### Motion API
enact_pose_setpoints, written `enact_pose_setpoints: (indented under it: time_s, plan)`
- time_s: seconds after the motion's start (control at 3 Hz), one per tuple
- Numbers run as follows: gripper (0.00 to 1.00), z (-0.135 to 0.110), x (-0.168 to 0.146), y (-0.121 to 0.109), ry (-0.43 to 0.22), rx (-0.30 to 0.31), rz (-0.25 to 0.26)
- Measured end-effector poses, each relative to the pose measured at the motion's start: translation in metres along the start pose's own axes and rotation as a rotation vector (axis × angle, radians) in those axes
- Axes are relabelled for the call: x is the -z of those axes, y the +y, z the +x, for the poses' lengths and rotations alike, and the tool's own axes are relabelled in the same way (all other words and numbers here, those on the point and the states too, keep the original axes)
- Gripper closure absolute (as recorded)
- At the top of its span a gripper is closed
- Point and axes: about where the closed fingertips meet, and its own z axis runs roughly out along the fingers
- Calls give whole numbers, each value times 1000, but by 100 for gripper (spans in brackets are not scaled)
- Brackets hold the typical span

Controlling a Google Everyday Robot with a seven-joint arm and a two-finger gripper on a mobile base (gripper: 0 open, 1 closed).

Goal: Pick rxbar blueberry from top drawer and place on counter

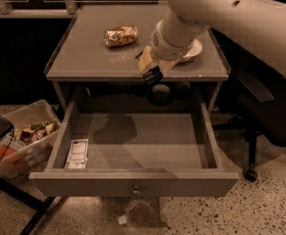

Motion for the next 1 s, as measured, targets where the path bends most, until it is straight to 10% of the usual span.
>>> enact_pose_setpoints:
  time_s: [0.33,1.0]
  plan:
    - [100,-51,-10,6,-44,5,-35]
    - [100,-66,-15,6,-102,-28,-62]
